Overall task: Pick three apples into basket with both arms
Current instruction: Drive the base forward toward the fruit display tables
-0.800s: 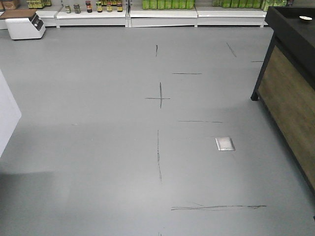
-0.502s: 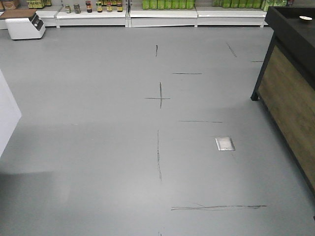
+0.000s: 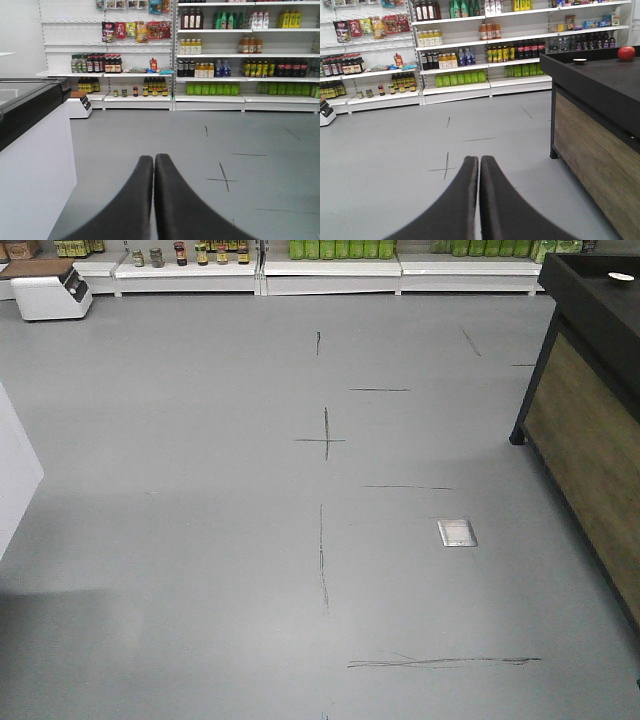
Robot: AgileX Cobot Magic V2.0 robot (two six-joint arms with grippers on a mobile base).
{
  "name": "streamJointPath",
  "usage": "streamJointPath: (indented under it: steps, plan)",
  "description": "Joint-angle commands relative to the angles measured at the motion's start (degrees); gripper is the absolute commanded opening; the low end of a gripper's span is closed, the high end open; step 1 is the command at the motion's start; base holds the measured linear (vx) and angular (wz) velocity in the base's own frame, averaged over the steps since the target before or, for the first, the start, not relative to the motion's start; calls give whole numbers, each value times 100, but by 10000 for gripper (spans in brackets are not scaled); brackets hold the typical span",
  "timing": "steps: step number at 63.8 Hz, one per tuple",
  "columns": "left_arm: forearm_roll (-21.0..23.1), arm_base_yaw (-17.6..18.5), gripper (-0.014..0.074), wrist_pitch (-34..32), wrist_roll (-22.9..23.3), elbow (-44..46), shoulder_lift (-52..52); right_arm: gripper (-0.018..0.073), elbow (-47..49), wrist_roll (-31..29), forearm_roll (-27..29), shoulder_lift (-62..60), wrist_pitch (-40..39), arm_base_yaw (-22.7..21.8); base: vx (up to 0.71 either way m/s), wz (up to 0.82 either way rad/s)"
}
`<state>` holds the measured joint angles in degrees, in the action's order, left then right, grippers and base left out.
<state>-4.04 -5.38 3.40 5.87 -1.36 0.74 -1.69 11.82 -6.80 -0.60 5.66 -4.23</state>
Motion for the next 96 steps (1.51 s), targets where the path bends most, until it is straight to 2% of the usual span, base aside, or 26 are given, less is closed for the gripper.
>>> streamJointPath:
  steps: [1, 47, 96]
  plan:
    - [9, 35, -6, -396, 34, -135, 85, -4, -78, -39, -25, -61, -423, -32, 0, 0]
    - [9, 35, -6, -396, 34, -135, 85, -4, -78, -39, -25, -61, -423, -32, 3, 5]
    - [9, 35, -6, -396, 34, -135, 85, -4, -78, -39, -25, -61, -423, -32, 16, 2]
